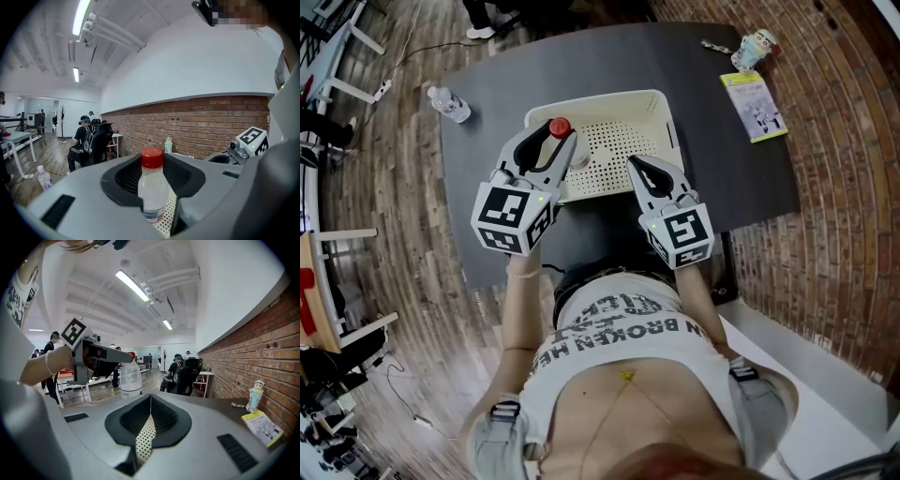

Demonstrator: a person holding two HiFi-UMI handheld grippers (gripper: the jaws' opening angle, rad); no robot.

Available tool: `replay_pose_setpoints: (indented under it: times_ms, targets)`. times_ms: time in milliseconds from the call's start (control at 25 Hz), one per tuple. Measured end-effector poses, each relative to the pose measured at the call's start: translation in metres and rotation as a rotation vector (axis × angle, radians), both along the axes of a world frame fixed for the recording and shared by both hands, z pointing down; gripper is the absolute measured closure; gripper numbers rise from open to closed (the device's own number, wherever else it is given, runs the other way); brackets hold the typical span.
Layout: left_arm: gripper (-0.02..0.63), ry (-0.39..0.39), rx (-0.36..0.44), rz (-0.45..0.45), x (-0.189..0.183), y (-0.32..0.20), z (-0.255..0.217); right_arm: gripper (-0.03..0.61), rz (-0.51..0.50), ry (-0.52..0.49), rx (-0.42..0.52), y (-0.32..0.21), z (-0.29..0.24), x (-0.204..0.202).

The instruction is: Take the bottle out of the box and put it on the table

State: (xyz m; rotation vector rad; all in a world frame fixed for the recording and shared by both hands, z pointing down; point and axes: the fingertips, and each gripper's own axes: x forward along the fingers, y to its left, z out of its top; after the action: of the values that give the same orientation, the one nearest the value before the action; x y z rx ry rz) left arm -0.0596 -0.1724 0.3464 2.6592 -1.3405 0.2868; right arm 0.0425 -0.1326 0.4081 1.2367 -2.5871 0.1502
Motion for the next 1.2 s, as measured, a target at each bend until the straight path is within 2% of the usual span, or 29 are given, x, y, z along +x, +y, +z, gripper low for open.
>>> replay_pose_setpoints:
  times_ms: [680, 920, 1200]
  targets:
    - [0.468, -0.005, 0.045, -0.177, -0.126, 0.023, -0.018, 0.569, -0.035, 0.037, -0.018, 0.015, 0.01, -0.063]
    - [0.468, -0.009, 0.045, -0.199, -0.165, 0.034, -0.015, 0.569, -0.027, 0.034, -0.015, 0.023, 0.011, -0.092]
    - [0.468, -0.011, 0.041, -0.188, -0.189, 0.04, -0.009, 0.569, -0.002, 0.032, -0.024, 0.029, 0.019, -0.111]
